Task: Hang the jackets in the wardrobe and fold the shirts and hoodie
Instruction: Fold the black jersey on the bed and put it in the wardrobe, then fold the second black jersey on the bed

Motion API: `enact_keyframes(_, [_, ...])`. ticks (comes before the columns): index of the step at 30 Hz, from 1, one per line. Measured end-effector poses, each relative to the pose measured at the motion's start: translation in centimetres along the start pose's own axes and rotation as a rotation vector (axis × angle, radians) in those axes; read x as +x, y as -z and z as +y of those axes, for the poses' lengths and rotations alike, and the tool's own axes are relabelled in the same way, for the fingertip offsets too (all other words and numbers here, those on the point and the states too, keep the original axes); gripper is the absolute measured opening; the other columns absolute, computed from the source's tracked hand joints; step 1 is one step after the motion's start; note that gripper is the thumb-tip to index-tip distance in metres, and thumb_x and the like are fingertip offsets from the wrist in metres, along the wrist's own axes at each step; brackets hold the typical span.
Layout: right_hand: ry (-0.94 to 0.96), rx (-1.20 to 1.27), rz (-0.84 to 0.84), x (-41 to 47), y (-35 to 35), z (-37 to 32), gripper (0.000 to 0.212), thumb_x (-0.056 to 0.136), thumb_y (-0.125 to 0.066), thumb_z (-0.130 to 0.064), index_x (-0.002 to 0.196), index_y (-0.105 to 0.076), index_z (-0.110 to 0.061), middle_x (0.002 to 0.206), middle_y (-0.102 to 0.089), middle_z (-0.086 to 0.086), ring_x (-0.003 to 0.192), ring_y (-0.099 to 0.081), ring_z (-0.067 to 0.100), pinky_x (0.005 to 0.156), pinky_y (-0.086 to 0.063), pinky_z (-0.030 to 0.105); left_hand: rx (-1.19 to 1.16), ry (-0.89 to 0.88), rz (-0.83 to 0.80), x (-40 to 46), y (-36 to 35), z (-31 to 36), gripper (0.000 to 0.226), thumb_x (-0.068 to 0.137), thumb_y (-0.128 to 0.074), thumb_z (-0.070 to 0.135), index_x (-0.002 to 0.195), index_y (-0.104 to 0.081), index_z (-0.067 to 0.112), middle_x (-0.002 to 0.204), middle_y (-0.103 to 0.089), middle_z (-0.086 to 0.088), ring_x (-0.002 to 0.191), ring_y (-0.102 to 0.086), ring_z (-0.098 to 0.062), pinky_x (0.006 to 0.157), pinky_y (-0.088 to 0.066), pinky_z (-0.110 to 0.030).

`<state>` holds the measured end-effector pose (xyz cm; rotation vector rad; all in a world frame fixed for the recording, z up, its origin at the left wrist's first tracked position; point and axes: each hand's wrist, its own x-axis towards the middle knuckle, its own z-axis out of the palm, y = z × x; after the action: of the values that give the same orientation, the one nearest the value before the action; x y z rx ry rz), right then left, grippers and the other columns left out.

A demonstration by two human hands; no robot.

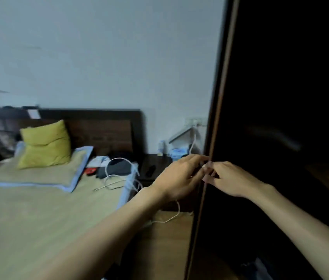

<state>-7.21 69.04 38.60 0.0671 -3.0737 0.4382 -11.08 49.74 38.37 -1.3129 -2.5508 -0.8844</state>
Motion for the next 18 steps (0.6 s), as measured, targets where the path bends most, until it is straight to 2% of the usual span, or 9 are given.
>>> enact_keyframes(2, [0.124, -0.032, -0.08, 2.4, -3.2, -6.0, 0.028, 0.095, -0.056, -0.053, 0.11, -0.061, -0.03, 0.1, -0.065, -0.011, 0.099, -0.066, 0.016, 0.087, -0.054, 0.04, 0.081, 0.077, 0.03, -5.5, 3.0, -3.2, 0.044, 0.104, -0.042, 0.045, 0.139, -0.053, 0.021, 0.134, -0.061, 0.0, 0.12, -0.06, -0.019, 0.098, -0.048, -0.036])
enact_keyframes(5, [0.284, -0.057, -0.181, 5.2, -8.0, -15.4, 0.038, 0.096, -0.054, -0.058, 0.12, -0.059, -0.03, 0.107, -0.066, -0.011, 0.105, -0.064, 0.017, 0.087, -0.052, 0.04, 0.202, 0.255, 0.089, -14.6, 8.2, -8.5, 0.042, 0.104, -0.047, 0.038, 0.139, -0.054, 0.017, 0.135, -0.06, -0.004, 0.118, -0.06, -0.022, 0.096, -0.047, -0.035])
enact_keyframes(8, [0.419, -0.078, -0.296, 6.3, -12.8, -24.9, 0.045, 0.098, -0.053, -0.057, 0.13, -0.056, -0.025, 0.111, -0.063, -0.009, 0.108, -0.061, 0.018, 0.08, -0.047, 0.036, 0.278, 0.469, 0.117, -24.9, 12.6, -12.7, 0.041, 0.104, -0.049, 0.036, 0.139, -0.054, 0.014, 0.135, -0.06, -0.008, 0.116, -0.06, -0.025, 0.096, -0.044, -0.033])
enact_keyframes(10, [0.503, -0.094, -0.367, 6.3, -16.4, -30.6, 0.051, 0.098, -0.053, -0.056, 0.136, -0.053, -0.022, 0.118, -0.063, -0.005, 0.109, -0.061, 0.019, 0.086, -0.05, 0.039, 0.321, 0.581, 0.125, -31.6, 14.8, -14.8, 0.042, 0.103, -0.048, 0.038, 0.138, -0.053, 0.015, 0.135, -0.06, -0.008, 0.115, -0.061, -0.027, 0.095, -0.049, -0.038])
enact_keyframes(12, [0.583, -0.112, -0.411, 6.1, -20.0, -35.7, 0.053, 0.097, -0.054, -0.057, 0.137, -0.052, -0.023, 0.124, -0.064, -0.002, 0.111, -0.061, 0.02, 0.091, -0.052, 0.041, 0.35, 0.696, 0.131, -37.6, 16.2, -16.3, 0.044, 0.103, -0.047, 0.042, 0.14, -0.052, 0.018, 0.138, -0.058, -0.005, 0.116, -0.061, -0.026, 0.095, -0.049, -0.038])
enact_keyframes(15, [0.684, -0.141, -0.483, 5.2, -24.9, -42.4, 0.054, 0.096, -0.054, -0.059, 0.136, -0.051, -0.023, 0.127, -0.064, 0.0, 0.112, -0.061, 0.021, 0.09, -0.052, 0.041, 0.336, 0.888, 0.121, -45.2, 17.4, -17.6, 0.044, 0.103, -0.045, 0.046, 0.141, -0.049, 0.022, 0.142, -0.053, 0.002, 0.12, -0.059, -0.02, 0.096, -0.048, -0.036])
enact_keyframes(18, [0.789, -0.203, -0.558, 4.6, -29.8, -47.5, 0.055, 0.097, -0.055, -0.056, 0.138, -0.05, -0.02, 0.132, -0.062, 0.003, 0.117, -0.06, 0.025, 0.091, -0.051, 0.041, 0.316, 1.043, 0.117, -51.6, 17.6, -18.9, 0.045, 0.103, -0.047, 0.045, 0.14, -0.049, 0.02, 0.142, -0.053, 0.0, 0.12, -0.059, -0.022, 0.097, -0.047, -0.037])
